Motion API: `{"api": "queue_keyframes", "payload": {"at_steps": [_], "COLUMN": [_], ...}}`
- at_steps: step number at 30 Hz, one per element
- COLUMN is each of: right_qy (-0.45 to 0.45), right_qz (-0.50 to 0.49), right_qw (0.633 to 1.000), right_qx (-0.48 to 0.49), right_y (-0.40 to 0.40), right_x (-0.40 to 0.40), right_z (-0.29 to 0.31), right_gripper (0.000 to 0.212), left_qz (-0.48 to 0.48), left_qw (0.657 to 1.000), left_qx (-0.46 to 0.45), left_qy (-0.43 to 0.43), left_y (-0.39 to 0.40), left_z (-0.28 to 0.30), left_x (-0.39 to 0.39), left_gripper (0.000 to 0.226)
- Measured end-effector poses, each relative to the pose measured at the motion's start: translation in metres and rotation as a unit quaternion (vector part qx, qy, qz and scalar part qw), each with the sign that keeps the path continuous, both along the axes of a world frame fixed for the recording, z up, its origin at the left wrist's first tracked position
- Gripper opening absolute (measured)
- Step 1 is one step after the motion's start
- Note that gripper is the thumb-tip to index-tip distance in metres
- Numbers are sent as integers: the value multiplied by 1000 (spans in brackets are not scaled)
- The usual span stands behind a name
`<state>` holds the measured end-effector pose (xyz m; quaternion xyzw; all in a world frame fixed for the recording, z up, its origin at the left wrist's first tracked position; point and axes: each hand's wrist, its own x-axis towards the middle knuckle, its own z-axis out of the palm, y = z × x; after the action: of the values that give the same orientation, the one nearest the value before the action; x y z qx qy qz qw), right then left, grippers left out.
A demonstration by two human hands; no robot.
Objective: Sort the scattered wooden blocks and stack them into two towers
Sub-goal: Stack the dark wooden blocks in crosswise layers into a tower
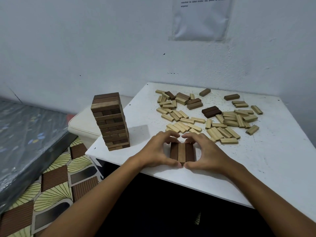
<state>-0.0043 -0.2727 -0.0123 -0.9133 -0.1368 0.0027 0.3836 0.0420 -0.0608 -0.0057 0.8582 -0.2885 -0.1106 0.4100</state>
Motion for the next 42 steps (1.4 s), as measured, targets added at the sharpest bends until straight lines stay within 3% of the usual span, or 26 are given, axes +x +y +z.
{"api": "queue_keyframes", "payload": {"at_steps": [11, 19, 31, 42], "right_qy": [-79, -123, -91, -51], "right_qz": [17, 73, 172, 191], "right_qw": [996, 989, 979, 979], "right_qx": [34, 45, 63, 57], "right_y": [-4, 37, 139, 170], "right_x": [44, 78, 115, 128], "right_z": [106, 154, 166, 158], "right_gripper": [72, 73, 71, 67], "left_qz": [41, 79, 175, 199], "left_qw": [994, 985, 979, 978], "left_qx": [-30, -6, 9, -6], "left_qy": [-100, -155, -102, -59], "left_y": [-4, 41, 140, 171], "left_z": [100, 160, 174, 160], "left_x": [41, 48, 45, 48], "left_gripper": [71, 72, 64, 60]}}
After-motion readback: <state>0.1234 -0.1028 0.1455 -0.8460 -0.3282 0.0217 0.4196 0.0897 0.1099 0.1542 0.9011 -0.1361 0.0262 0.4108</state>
